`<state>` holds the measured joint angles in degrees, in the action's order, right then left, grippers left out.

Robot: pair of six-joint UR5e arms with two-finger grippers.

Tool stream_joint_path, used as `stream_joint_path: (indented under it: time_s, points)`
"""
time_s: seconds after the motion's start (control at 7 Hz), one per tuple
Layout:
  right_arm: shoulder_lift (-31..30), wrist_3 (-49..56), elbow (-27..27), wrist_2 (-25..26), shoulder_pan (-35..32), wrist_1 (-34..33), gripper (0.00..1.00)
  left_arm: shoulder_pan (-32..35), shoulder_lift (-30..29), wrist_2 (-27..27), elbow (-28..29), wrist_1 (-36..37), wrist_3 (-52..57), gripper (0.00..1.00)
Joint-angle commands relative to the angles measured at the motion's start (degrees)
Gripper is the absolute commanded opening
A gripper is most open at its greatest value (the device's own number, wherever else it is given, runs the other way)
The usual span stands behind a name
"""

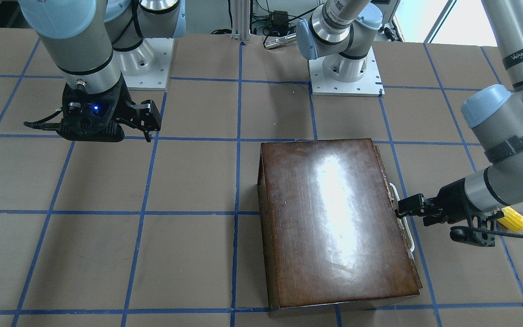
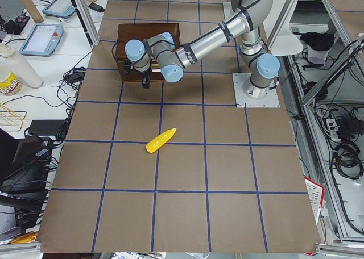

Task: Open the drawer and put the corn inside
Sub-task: 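Pull the drawer handle away from the cabinet with the left gripper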

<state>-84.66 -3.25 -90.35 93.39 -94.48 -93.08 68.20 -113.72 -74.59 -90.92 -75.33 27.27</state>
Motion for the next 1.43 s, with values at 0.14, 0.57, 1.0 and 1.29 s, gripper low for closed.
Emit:
stream_joint_path:
  time_s: [0.14, 0.57, 1.0, 1.29]
  points:
    - [0.02, 0.00, 0.00, 0.04, 0.00, -0.09, 1.00, -0.09, -0.01, -2.31, 0.13, 0.18, 1.64, 1.00]
    - [-0.07, 0.00, 0.00, 0.04, 0.00, 0.00, 1.00, -1.22, -0.01, -2.40, 1.45, -0.43, 1.99, 1.00]
    - [0.02, 0.00, 0.00, -0.05, 0.00, 0.00, 1.00, -2.54, -0.19, -2.40, 1.45, -0.52, 5.16, 1.00]
    - [-0.06, 0.00, 0.00, 0.04, 0.00, 0.00, 1.00, -2.98, -0.19, -2.49, 1.54, -0.52, 5.33, 1.00]
